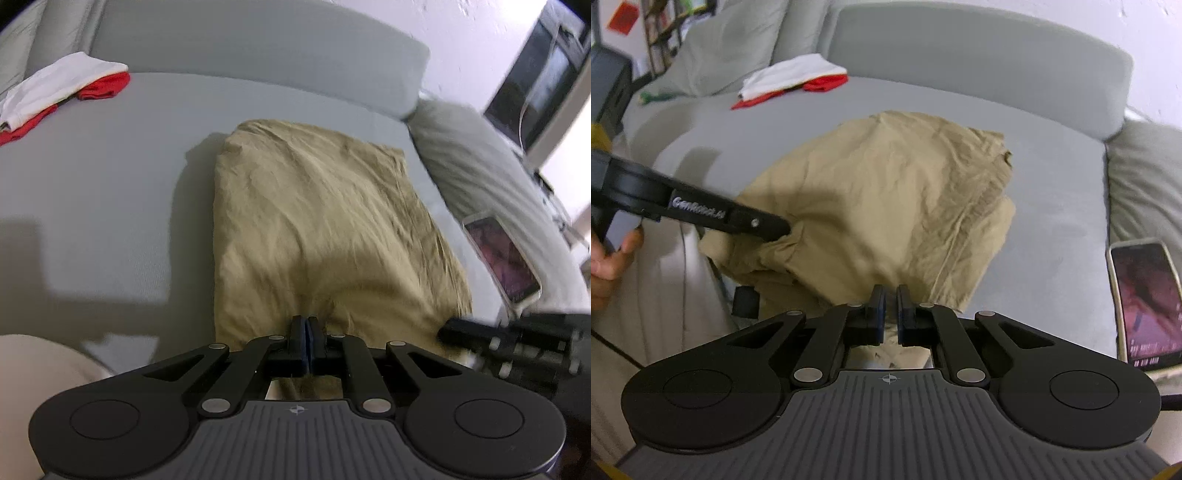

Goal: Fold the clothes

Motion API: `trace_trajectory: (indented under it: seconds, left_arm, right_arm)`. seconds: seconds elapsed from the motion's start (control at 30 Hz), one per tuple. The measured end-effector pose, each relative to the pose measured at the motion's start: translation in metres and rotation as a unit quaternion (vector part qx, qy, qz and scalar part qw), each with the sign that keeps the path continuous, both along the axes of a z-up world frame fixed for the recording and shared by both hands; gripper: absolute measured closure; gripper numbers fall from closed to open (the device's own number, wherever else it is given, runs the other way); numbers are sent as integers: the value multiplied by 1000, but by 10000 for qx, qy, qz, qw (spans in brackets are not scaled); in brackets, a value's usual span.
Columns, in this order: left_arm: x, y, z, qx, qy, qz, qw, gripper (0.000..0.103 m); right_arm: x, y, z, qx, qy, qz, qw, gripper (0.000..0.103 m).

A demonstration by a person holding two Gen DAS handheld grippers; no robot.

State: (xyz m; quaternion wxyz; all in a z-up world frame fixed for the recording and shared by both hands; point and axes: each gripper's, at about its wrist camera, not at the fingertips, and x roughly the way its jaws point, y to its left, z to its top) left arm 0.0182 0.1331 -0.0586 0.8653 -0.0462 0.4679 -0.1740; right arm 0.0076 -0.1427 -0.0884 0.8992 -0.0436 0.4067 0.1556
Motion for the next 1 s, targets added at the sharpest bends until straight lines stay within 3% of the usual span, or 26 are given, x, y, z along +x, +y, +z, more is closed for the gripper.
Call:
trace_trajectory:
  seconds: [0.13,0.23,0.37,0.4,0.43,0.47,0.53,0.6,0.67,0.77,0.83,0.87,0.97,1.0]
  left_arm:
    - [-12,19,24,-343,-104,-205,9991,93]
    - [-8,30,39,-598,-389,-111,9974,93]
    - [22,28,44,-1007,-823,115,9914,96]
    - [33,22,40,-1113,-838,61,9902,96]
    - [43,14,32,-1100,-807,-63,9906,97]
    - [52,6,24,-1056,-767,-201,9912,101]
    - [63,-18,-3,-597,-429,-622,9954,103]
    - [58,-31,-22,-349,-530,-899,9939,103]
    - [54,-34,-26,-287,-697,-969,9924,103]
    - [62,-27,-26,-459,-581,-923,9930,102]
    - [65,-23,-28,-554,-539,-890,9930,99]
    - [66,-22,-28,-585,-527,-876,9930,98]
    - [66,-22,-27,-590,-517,-848,9933,96]
    - [65,-22,-27,-602,-516,-841,9933,95]
  right_arm:
    - [-3,-25,21,546,180,-308,9979,80]
    - [-6,-54,39,982,68,-581,9934,67]
    - [12,-90,54,1588,-246,-1162,9801,67]
    - [20,-97,55,1773,-321,-1291,9751,71]
    - [31,-103,54,2019,-367,-1357,9693,86]
    - [45,-105,51,2293,-345,-1361,9632,90]
    - [78,-108,35,2950,-60,-1355,9458,90]
    - [109,-106,14,3561,301,-1345,9242,90]
    - [133,-97,-7,4062,631,-1155,9043,90]
    - [166,-79,-43,4740,1297,-511,8694,88]
    - [187,-72,-67,4633,1507,-514,8718,90]
    - [197,-71,-76,4506,1527,-627,8773,103]
    - [222,-87,-97,4527,1204,-1210,8752,103]
    - [227,-92,-98,4413,984,-1457,8800,103]
